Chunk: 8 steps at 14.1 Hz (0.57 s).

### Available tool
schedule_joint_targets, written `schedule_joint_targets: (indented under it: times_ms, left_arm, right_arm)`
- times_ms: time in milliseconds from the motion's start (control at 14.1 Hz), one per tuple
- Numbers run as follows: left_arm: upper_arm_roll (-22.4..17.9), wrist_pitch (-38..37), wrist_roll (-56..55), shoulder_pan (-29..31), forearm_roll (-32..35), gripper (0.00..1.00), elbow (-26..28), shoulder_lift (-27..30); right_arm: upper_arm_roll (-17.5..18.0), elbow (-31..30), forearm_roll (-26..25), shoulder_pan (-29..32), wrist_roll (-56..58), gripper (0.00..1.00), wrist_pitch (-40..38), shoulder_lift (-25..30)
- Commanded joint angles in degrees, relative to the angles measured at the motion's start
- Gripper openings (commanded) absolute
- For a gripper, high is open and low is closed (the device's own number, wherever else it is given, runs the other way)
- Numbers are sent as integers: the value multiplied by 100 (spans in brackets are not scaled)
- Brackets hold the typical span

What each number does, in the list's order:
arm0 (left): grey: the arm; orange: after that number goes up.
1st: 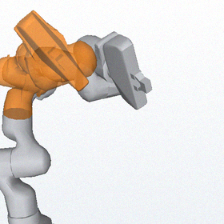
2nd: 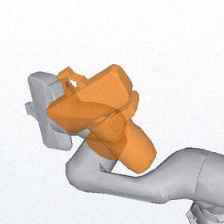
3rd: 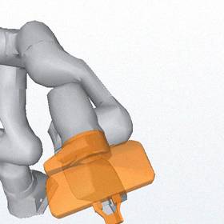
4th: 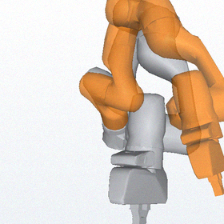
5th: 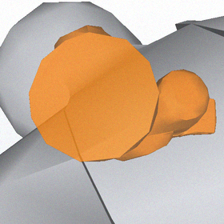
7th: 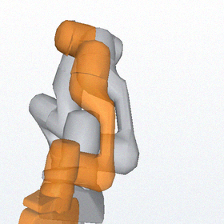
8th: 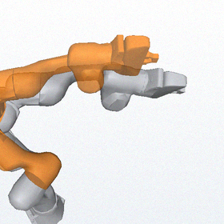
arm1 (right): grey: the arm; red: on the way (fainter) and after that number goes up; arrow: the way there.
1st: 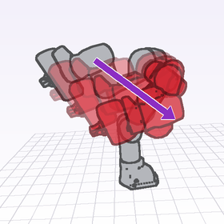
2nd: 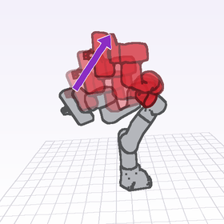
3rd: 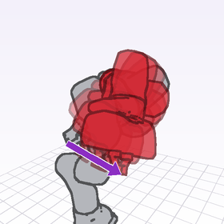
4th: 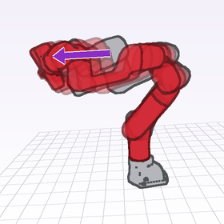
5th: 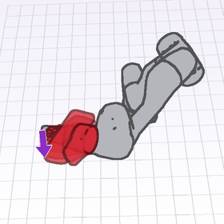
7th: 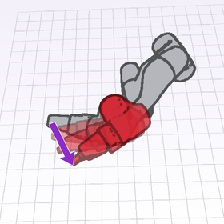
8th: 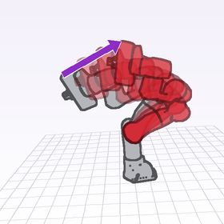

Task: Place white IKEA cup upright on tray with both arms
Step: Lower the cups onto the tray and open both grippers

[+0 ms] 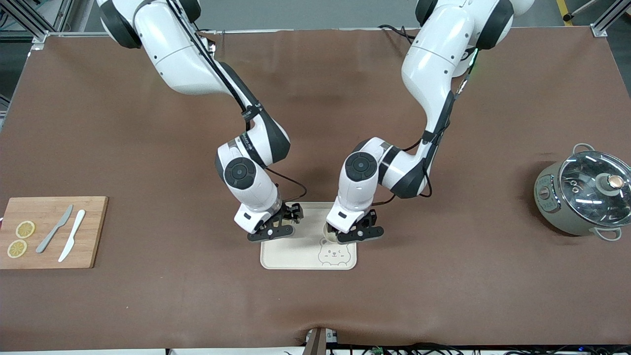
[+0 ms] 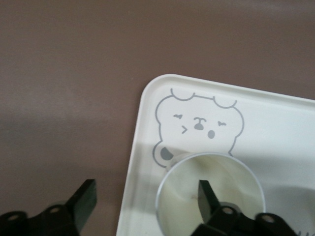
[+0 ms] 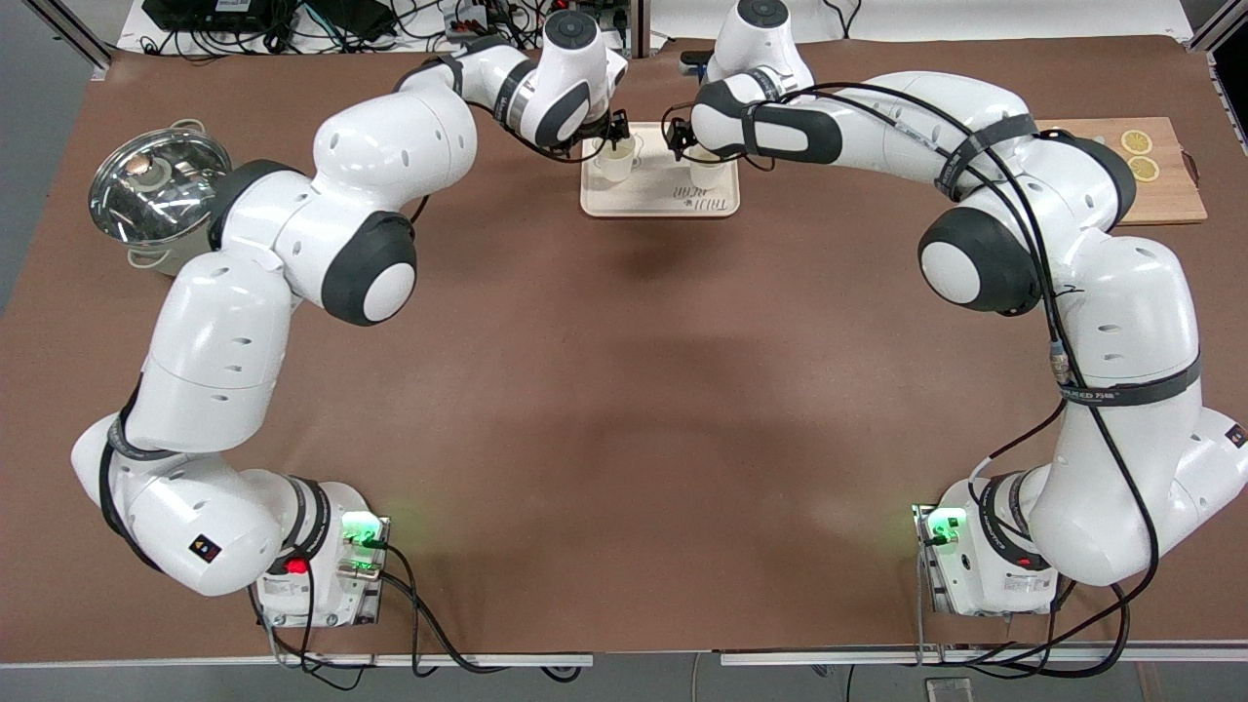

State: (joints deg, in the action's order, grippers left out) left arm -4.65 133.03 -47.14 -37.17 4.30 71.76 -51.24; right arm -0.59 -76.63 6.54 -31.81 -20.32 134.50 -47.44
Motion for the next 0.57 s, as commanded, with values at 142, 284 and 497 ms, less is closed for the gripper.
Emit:
schedule_joint_targets:
  times_ms: [142, 284, 497]
  left_arm:
    - [-18, -953, 484, 244, 54, 100, 57, 693]
    - [-27, -1410, 1317, 559, -270, 100, 75, 1088]
    - [-45, -1991, 2522, 1087, -483, 100, 110, 1511]
  right_arm:
    - [-38, 333, 75, 60, -182, 100, -126, 85]
    - [-29, 342, 110, 226, -182, 100, -134, 173]
    - [-47, 342, 67, 543, -200, 100, -633, 550]
